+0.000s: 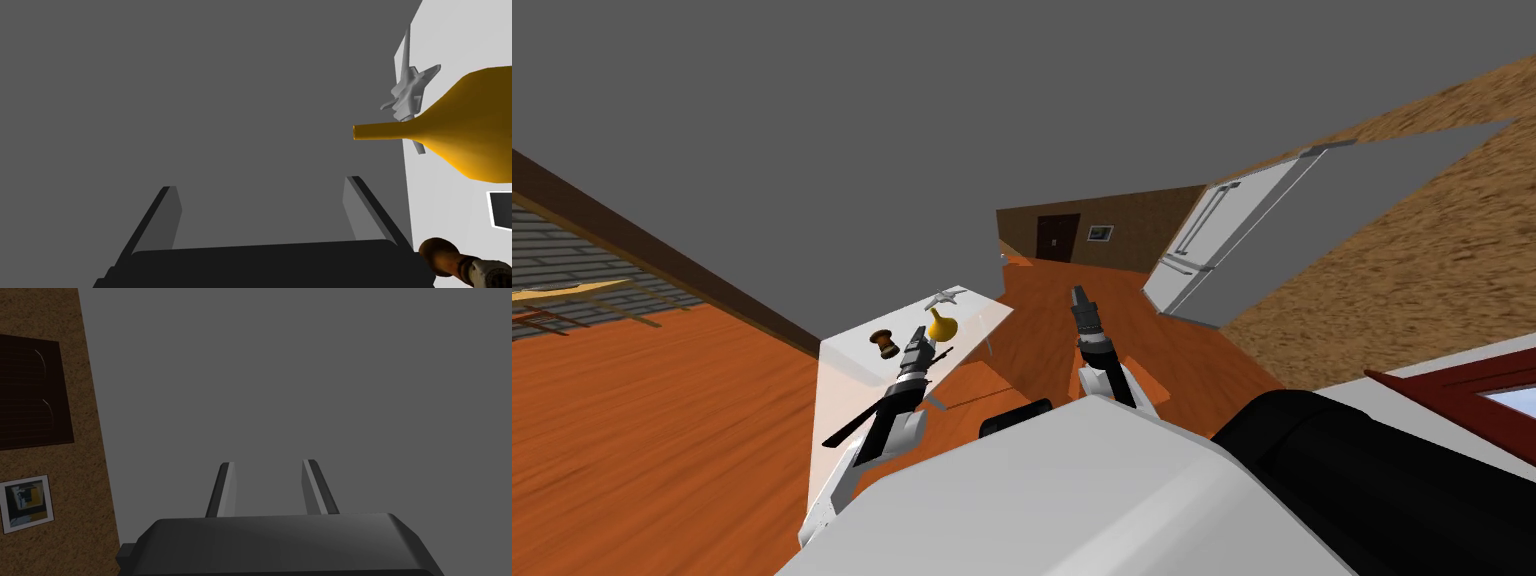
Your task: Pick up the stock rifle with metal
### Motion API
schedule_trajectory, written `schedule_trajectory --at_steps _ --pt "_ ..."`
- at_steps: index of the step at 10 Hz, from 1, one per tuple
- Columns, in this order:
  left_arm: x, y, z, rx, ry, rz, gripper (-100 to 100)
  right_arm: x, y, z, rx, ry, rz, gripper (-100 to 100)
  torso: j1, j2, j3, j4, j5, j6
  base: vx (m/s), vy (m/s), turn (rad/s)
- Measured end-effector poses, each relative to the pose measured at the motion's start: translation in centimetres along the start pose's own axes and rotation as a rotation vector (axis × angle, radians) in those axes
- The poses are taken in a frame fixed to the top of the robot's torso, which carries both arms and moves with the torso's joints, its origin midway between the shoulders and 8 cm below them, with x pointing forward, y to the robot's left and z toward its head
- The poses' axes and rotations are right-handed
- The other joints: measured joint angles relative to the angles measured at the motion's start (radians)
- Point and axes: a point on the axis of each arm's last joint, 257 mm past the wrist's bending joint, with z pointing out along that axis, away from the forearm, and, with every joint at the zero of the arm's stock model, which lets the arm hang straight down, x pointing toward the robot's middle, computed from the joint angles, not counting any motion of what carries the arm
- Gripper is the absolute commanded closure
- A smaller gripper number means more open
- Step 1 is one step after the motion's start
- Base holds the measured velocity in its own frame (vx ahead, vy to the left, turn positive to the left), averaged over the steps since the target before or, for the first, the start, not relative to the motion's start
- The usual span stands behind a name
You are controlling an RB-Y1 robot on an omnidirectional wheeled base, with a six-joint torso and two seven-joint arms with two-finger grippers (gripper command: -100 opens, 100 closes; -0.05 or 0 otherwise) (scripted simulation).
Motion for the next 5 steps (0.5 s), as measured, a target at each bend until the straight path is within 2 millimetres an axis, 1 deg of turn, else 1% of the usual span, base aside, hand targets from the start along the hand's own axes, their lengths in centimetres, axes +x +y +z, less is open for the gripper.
schedule_trajectory --at_steps 1,2,3,5 --pt "-0.3 0.6 0.1 -0.018 -0.006 -0.006 -100 0.0 0.0 0.0 0.000 0.000 0.000 0 0.002 0.000 0.000 0.000 0.000 0.000 0.062 -0.042 0.078" --pt "-0.7 1.9 0.3 -0.046 -0.017 -0.014 -100 0.0 0.0 0.0 0.000 0.000 0.000 0 0.002 -0.001 -0.001 0.000 0.001 0.000 0.083 -0.062 0.169" --pt "-1.8 3.2 0.5 -0.080 -0.032 -0.023 -100 0.0 0.0 0.0 0.000 0.000 0.000 0 0.001 -0.002 -0.001 0.000 0.000 0.000 0.062 -0.050 0.041" --pt "-2.7 5.6 0.1 -0.138 -0.054 -0.037 -100 0.0 0.0 0.0 0.000 0.000 0.000 0 0.002 -0.002 -0.001 0.000 0.000 0.000 0.065 -0.039 0.058"
